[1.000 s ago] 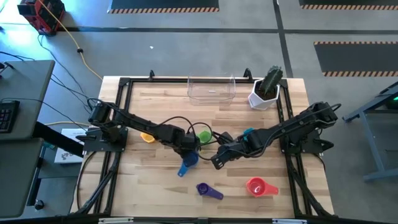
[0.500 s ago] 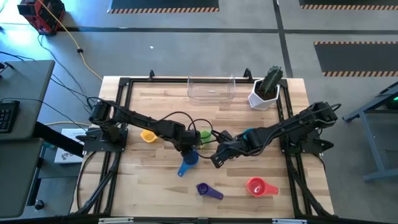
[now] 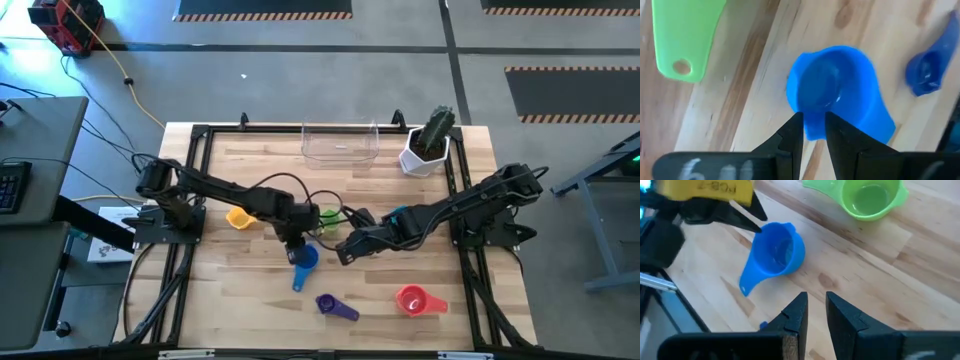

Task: Nest measuring cups in basket
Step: Stack the blue measuring cup on the top of the red measuring cup

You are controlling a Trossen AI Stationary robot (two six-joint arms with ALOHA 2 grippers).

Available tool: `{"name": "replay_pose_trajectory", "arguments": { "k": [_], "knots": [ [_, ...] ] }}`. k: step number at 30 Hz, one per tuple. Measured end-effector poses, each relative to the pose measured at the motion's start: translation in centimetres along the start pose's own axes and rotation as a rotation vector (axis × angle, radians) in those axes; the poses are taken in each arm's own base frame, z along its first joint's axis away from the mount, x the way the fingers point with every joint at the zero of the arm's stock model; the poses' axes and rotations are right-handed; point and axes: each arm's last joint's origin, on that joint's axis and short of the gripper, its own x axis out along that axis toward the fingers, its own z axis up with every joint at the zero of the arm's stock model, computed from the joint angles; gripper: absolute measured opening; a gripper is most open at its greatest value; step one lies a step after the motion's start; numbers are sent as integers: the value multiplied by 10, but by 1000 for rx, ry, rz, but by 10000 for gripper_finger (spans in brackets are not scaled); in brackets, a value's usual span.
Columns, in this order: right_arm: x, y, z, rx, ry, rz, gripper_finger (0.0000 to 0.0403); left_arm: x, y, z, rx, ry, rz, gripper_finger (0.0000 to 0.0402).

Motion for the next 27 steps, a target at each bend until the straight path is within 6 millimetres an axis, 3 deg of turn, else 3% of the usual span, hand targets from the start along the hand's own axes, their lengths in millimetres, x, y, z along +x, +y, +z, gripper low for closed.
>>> {"name": "replay_pose_trajectory", "arguments": {
  "k": [6,12,27],
  "knots": [
    [0,7,2,59,-15,73,58,-21,0,-4,56,-31,11,72],
    [-3,20,8,77,-139,196,58,-53,2,-14,96,-72,77,72],
    [-28,62,43,-170,-508,605,58,-144,13,-66,90,-205,233,72]
  ]
}}
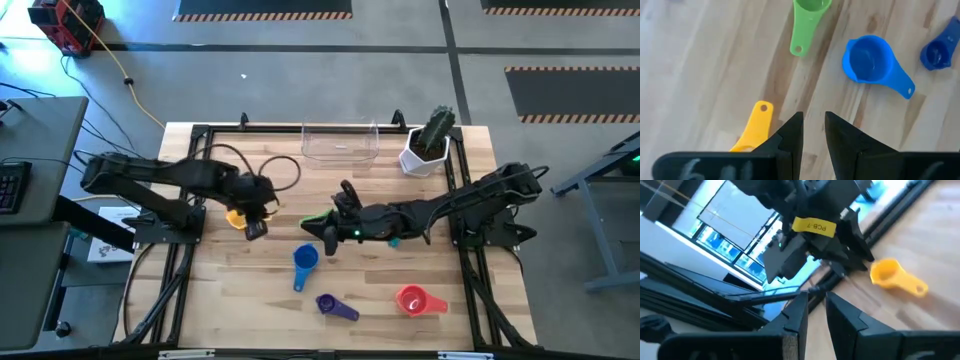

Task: Nest measuring cups in basket
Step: Stack the blue measuring cup on the top of the red measuring cup

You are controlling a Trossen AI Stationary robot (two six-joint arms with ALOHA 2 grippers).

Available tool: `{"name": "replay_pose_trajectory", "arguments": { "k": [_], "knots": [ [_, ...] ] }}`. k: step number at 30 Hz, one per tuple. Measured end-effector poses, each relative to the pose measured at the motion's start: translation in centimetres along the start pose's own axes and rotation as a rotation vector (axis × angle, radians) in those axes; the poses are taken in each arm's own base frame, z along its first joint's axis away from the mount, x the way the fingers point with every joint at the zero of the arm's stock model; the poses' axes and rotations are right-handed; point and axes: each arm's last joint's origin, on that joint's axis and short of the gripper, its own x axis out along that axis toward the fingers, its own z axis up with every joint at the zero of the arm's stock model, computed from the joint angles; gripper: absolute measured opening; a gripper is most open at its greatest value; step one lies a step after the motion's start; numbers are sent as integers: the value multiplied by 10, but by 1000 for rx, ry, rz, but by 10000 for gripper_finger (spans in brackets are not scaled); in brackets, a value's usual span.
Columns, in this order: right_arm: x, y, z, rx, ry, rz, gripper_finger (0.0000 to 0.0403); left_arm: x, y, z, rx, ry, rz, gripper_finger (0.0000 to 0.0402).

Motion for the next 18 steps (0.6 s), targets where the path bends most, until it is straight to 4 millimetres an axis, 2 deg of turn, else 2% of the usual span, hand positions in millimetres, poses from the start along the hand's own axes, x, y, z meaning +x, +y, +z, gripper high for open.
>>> {"name": "replay_pose_trajectory", "arguments": {
  "k": [6,11,15,18],
  "knots": [
    [-2,28,27,-158,10,-11,58,-24,9,-11,-9,-71,22,72],
    [-9,45,47,-221,65,-165,58,-37,13,-16,-15,-126,38,72],
    [2,43,40,-192,171,-290,58,-41,15,-18,-18,-146,41,72],
    [19,35,25,-140,251,-377,58,-43,15,-19,-18,-150,40,72]
  ]
}}
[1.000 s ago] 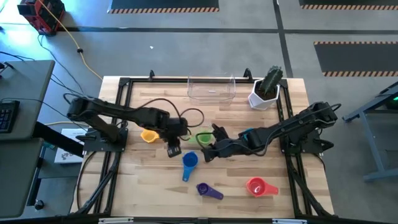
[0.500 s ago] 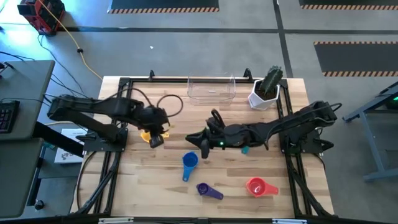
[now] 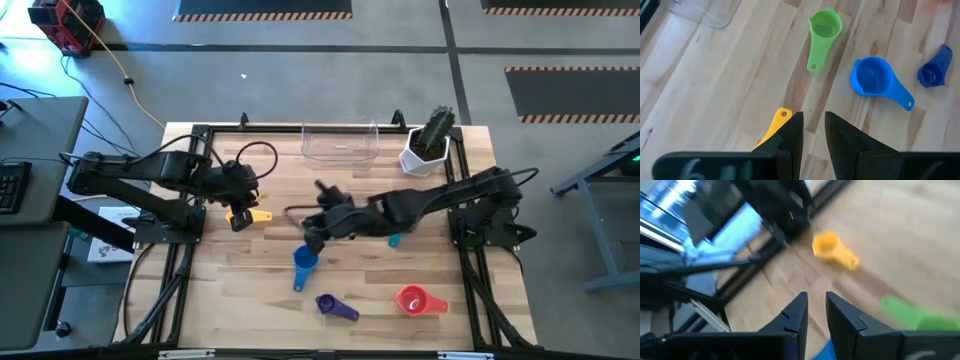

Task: Nest measuring cups in basket
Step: Stack the blue measuring cup on the top of the red measuring cup

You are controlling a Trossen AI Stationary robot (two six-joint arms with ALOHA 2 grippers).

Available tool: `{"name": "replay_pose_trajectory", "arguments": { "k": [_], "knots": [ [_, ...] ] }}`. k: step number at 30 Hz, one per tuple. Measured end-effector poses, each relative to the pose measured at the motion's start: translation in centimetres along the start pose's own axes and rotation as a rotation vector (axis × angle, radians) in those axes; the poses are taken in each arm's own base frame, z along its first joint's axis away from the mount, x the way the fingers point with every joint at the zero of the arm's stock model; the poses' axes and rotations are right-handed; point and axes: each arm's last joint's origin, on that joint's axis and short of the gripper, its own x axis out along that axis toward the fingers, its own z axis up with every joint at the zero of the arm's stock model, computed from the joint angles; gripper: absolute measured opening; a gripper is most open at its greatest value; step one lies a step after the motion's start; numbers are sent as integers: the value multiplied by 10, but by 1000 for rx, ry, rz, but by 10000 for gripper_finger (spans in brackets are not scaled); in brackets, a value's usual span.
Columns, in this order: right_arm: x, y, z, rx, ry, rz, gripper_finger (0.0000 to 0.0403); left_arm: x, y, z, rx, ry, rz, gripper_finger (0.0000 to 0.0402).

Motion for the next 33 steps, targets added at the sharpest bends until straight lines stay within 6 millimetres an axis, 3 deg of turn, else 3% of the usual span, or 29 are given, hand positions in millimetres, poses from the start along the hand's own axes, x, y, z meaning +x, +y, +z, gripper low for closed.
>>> {"name": "replay_pose_trajectory", "arguments": {
  "k": [12,22,33],
  "knots": [
    [65,-6,-44,137,265,-188,57,0,3,-7,15,74,32,72],
    [92,-19,-72,195,419,-295,62,0,3,-7,16,75,34,72],
    [113,-34,-93,191,474,-413,126,0,4,-8,19,88,39,72]
  ]
}}
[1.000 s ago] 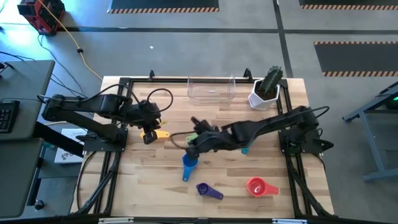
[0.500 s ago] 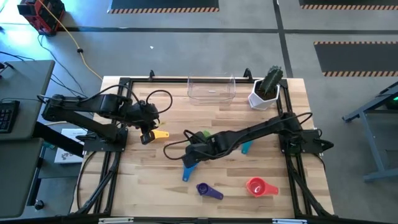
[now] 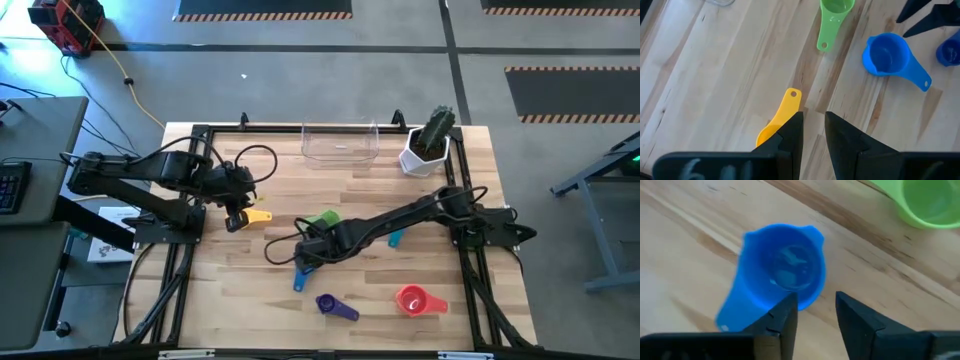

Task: Nest measuring cups in basket
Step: Stack the blue measuring cup on the top of the red measuring cup

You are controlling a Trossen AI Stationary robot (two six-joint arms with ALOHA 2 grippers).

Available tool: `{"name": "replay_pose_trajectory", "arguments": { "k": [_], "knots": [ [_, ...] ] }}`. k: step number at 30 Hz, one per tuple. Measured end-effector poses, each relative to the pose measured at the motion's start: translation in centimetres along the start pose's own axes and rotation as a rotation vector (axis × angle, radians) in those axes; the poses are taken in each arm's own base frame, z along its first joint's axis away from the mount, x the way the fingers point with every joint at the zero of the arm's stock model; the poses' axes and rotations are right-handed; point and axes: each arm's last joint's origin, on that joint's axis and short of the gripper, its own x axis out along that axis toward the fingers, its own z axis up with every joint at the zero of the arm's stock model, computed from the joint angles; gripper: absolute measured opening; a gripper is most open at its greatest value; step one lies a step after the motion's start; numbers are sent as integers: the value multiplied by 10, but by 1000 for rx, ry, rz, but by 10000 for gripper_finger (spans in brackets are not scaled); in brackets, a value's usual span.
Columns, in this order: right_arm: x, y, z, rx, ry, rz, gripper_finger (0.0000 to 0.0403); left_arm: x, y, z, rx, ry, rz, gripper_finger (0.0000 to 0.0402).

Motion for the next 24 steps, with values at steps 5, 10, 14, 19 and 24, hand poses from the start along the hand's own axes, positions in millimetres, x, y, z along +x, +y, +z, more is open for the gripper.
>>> {"name": "replay_pose_trajectory", "arguments": {
  "k": [5,10,14,19,24],
  "knots": [
    [11,0,0,1,-16,-21,144,0,0,0,8,0,1,72],
    [28,-2,1,21,12,-38,149,0,0,0,7,-1,3,72],
    [35,-3,3,38,46,-42,149,0,0,0,10,-1,4,72],
    [35,-3,3,39,48,-41,108,0,0,0,17,-1,4,72],
    [35,-4,4,39,52,-41,21,0,0,0,17,-1,4,72]
  ]
}}
